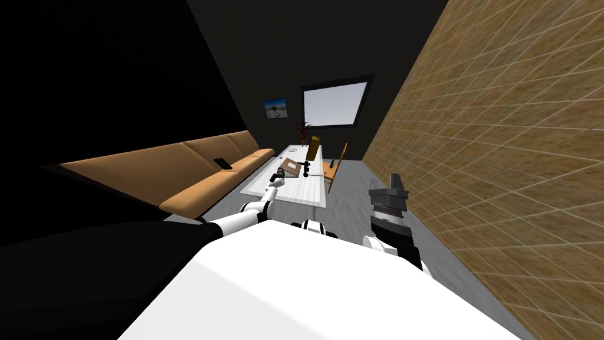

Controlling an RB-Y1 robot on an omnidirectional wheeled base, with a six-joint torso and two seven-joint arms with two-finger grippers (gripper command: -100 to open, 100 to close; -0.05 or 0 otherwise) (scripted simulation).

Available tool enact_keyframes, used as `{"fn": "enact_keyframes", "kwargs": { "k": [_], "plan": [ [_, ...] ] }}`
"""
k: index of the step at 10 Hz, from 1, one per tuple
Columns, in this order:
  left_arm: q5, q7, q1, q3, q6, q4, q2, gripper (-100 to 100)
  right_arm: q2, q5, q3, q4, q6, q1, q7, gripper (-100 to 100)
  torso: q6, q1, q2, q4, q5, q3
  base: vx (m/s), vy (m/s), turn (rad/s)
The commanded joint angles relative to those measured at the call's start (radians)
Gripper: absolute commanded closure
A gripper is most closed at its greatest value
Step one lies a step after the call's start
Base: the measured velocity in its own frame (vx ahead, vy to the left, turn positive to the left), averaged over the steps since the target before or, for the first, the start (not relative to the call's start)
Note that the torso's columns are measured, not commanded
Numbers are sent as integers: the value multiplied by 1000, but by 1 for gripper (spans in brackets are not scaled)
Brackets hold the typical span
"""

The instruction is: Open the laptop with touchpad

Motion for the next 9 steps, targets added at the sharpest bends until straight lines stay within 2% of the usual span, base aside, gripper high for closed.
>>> {"fn": "enact_keyframes", "kwargs": {
  "k": [1, 2, 7, 8, 9],
  "plan": [
    [70, -9, 2, -6, 8, 1, 3, 100, 0, 0, 0, 0, 0, 0, 0, 0, 0, 0, 0, 0, 0, 0, -8, 44, -22],
    [59, -15, -17, 3, 37, -1, 14, -100, 0, 0, 0, 0, 0, 0, 0, 0, 0, -1, 0, 0, 0, 0, -12, -10, 23],
    [75, -42, -90, 39, 156, -22, 65, -100, 0, 0, 0, 0, 0, 0, 0, 0, 1, -1, 0, 1, -1, 0, -32, -55, 36],
    [69, -40, -72, 41, 149, -31, 52, -100, 0, 0, 0, 0, 0, 0, 0, 0, 1, -1, 1, 2, -1, 1, -10, -23, 8],
    [69, -41, -73, 42, 156, -32, 54, 0, 0, 0, 0, 0, 0, 0, 0, 0, 1, 1, -1, 0, 0, 0, 0, 0, 0]
  ]
}}
